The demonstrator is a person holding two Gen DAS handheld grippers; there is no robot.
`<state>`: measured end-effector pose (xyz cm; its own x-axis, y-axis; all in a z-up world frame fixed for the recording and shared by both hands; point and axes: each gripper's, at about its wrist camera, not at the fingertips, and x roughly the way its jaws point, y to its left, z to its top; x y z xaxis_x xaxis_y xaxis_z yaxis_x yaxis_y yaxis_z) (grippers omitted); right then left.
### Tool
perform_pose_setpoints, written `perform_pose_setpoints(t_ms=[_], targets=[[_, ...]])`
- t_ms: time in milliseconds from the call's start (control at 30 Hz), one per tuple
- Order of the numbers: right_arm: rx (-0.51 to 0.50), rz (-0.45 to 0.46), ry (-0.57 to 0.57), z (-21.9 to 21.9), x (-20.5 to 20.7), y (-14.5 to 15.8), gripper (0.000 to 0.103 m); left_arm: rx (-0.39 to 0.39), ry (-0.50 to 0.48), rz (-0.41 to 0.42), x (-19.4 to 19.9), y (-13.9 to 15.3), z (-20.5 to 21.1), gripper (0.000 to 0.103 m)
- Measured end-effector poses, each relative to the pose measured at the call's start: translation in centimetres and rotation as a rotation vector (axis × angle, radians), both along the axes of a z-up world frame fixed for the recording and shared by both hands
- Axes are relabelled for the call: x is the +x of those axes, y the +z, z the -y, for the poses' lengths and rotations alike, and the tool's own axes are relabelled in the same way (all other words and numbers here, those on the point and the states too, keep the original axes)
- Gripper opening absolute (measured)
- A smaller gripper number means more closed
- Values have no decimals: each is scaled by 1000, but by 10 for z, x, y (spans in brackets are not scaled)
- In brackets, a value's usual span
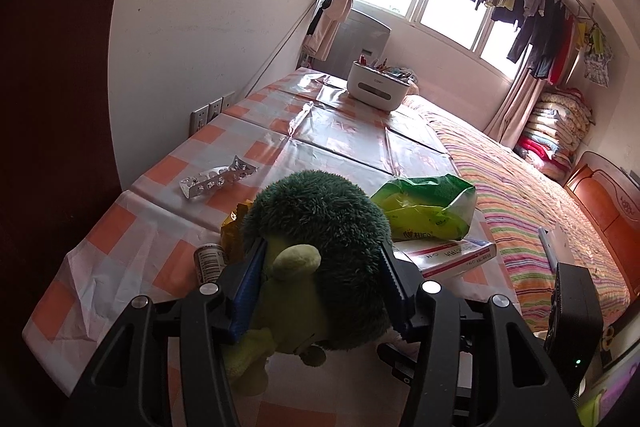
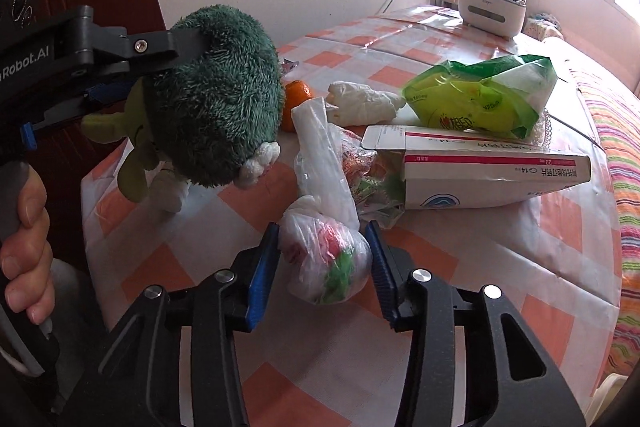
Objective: Collect trash
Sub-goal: 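Grasp the green broccoli plush with the left tool while the right tool grasps the plastic bag, then lift the broccoli plush and plastic bag and carry both toward the cream bin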
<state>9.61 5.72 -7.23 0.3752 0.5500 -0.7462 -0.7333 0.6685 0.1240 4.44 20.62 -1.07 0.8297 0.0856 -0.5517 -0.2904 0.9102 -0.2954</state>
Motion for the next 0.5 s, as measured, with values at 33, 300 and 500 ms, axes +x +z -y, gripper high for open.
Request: perform_pose_setpoints(t_ms=[33,300,500], targets=[[8,-3,-1,2,-1,0,36,-1,0,1,0,0,0,52],[110,12,-18,28,-8,12,33,22,4,47,-4,7,7,52],[199,3,-33,56,-15,24,32,37,-14,61,-2,8,16,52]])
